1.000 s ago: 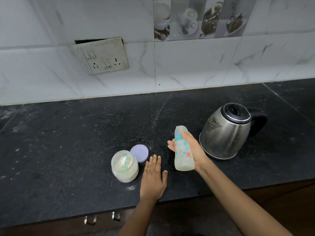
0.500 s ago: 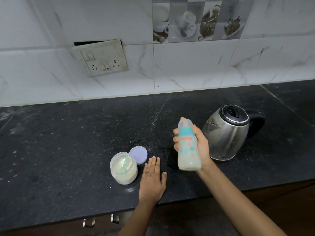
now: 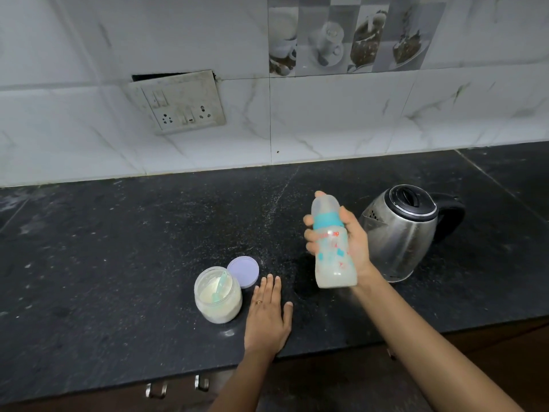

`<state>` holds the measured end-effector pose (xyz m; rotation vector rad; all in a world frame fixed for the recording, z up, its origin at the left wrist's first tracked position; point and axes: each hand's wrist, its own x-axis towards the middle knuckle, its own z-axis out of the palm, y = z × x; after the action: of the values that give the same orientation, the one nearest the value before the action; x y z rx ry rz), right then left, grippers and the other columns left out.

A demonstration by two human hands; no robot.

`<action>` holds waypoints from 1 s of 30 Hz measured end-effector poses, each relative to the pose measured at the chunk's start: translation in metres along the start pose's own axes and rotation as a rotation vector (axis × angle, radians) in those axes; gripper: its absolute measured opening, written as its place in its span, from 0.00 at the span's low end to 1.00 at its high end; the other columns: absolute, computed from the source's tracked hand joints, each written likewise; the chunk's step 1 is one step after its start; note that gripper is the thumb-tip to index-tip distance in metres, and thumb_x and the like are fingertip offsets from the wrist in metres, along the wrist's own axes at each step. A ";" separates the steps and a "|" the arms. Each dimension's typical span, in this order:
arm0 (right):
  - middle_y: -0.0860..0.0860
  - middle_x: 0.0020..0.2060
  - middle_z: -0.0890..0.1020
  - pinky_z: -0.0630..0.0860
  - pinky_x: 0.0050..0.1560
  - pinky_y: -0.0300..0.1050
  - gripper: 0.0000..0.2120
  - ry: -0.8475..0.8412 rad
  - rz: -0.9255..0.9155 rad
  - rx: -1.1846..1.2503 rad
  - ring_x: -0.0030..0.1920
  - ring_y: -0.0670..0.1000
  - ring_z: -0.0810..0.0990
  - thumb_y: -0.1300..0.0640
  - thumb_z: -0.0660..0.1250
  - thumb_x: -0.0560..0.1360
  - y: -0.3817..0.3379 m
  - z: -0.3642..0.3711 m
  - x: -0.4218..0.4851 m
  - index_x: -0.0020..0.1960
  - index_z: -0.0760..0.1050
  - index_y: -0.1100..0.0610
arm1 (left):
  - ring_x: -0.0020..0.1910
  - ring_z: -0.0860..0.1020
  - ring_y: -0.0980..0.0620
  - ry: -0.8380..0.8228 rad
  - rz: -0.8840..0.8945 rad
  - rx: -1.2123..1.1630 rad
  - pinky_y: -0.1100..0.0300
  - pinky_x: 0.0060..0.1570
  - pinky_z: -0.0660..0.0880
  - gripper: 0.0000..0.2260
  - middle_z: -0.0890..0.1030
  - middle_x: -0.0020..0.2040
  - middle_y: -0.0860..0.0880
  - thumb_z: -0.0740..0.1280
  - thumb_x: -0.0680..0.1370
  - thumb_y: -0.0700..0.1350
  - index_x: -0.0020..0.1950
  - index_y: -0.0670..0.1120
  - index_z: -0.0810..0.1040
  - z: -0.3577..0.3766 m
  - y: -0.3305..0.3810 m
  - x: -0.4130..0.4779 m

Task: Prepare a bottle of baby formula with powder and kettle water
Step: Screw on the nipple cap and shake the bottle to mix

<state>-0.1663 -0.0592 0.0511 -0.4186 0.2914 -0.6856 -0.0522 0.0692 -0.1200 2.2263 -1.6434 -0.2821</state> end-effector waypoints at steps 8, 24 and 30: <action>0.56 0.39 0.79 0.76 0.30 0.41 0.27 0.039 -0.031 -0.173 0.30 0.52 0.77 0.50 0.77 0.61 0.013 0.002 -0.012 0.57 0.76 0.54 | 0.74 0.40 0.59 0.013 0.005 -0.011 0.62 0.72 0.35 0.31 0.51 0.79 0.48 0.41 0.77 0.58 0.78 0.46 0.51 0.000 0.001 0.000; 0.58 0.42 0.78 0.80 0.37 0.51 0.26 0.138 -0.258 -0.320 0.35 0.55 0.79 0.54 0.66 0.76 0.005 0.008 -0.002 0.70 0.61 0.57 | 0.75 0.50 0.55 0.046 0.025 0.000 0.61 0.73 0.40 0.28 0.61 0.76 0.45 0.50 0.79 0.55 0.76 0.43 0.60 0.005 -0.001 0.001; 0.57 0.40 0.78 0.79 0.34 0.45 0.36 0.252 -0.294 -0.155 0.32 0.53 0.80 0.48 0.70 0.72 -0.003 0.015 0.006 0.73 0.60 0.62 | 0.75 0.48 0.56 0.054 0.029 0.015 0.62 0.73 0.38 0.29 0.58 0.77 0.47 0.48 0.79 0.56 0.77 0.44 0.57 0.007 -0.003 0.001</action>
<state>-0.1573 -0.0616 0.0654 -0.5294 0.5305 -1.0106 -0.0520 0.0679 -0.1276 2.1993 -1.6529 -0.2015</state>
